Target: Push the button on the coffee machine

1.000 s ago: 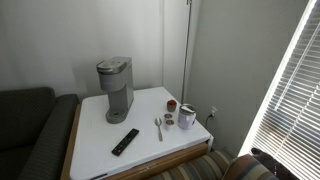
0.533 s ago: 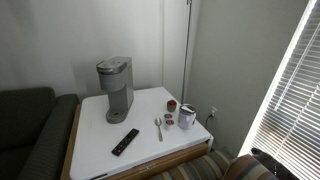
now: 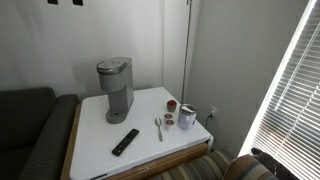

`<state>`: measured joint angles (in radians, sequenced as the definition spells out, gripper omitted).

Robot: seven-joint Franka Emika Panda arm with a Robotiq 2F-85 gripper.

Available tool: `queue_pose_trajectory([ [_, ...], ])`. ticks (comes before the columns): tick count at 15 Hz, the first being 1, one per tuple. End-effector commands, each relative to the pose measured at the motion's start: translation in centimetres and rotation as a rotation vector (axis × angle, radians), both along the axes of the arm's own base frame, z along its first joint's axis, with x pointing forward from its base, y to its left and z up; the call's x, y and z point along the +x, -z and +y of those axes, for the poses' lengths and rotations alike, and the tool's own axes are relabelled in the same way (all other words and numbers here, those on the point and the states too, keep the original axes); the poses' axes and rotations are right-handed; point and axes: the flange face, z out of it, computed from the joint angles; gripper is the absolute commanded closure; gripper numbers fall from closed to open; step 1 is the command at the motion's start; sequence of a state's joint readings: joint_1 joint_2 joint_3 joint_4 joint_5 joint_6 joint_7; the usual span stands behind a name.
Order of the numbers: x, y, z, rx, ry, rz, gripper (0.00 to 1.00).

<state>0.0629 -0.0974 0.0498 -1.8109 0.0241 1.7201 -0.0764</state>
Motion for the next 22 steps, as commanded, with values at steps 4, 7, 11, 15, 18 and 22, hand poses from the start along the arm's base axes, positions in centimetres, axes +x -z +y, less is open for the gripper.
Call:
queue_pose_trajectory([
  [4, 3.7, 0.4, 1.0, -0.041, -0.114, -0.063, 0.0],
  [7, 6.1, 0.8, 1.9, -0.043, -0.191, -0.074, 0.0],
  [11, 9.3, 1.4, 3.7, -0.029, -0.286, -0.101, 0.0],
  [15, 11.8, 2.3, 5.6, -0.029, -0.354, -0.093, 0.27],
  [18, 13.4, 3.2, 6.8, -0.043, -0.379, -0.087, 0.46],
  [22, 15.3, 4.3, 7.9, -0.064, -0.384, -0.102, 0.74],
])
